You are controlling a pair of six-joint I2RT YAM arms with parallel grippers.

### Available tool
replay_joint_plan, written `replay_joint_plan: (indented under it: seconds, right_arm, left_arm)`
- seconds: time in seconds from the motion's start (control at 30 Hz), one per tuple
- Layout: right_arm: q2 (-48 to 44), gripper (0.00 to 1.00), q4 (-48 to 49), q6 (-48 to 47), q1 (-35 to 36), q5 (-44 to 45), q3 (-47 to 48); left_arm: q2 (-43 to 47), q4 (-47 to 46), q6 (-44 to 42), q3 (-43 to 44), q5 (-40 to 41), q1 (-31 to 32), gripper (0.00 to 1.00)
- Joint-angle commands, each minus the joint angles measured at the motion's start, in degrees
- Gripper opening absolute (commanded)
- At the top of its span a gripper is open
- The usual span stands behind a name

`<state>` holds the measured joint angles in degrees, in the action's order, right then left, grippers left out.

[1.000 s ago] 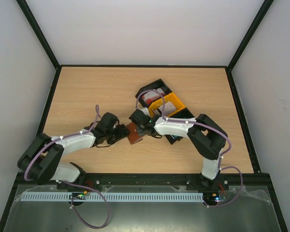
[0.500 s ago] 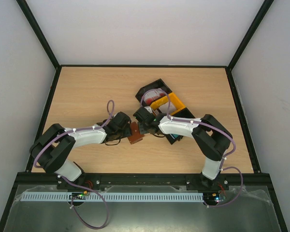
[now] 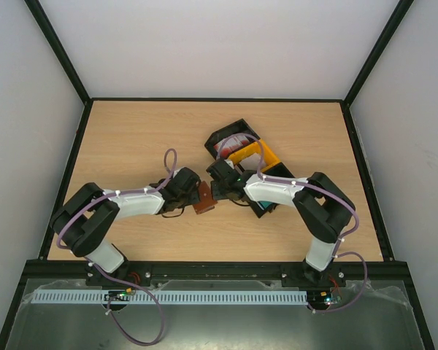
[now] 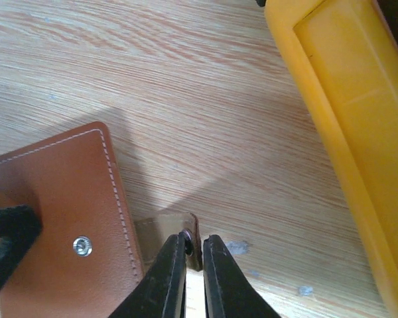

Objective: Put the credit cards into the card holder
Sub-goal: Close the card holder at the center of the board.

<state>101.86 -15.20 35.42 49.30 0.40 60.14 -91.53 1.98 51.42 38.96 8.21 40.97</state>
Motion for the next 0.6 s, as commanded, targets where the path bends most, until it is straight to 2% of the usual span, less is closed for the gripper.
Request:
replay_joint_plan:
  seconds: [0.0, 0.17, 0.37, 0.57]
  right_arm:
    - [-3.1, 0.08, 2.1, 0.7, -0.3, -1.8, -0.7]
    - [-3.6, 0.17, 2.5, 0.7, -0.3, -1.9, -0.6]
    - [-3.2, 0.09, 2.4, 0.7, -0.3, -1.8, -0.7]
    - [-2.1, 0.08, 2.4, 0.8, -0.3, -2.5, -1.0]
  left_arm:
    - [-5.6, 12.1, -0.3, -4.2, -0.6, -0.1, 0.44]
    - [-5.1, 12.0, -0.4, -4.4, -0.8, -0.1, 0.44]
    - [-4.8, 11.9, -0.4, -4.6, -1.0, -0.1, 0.44]
    - [-4.6, 11.7, -0.4, -4.7, -1.2, -0.1, 0.44]
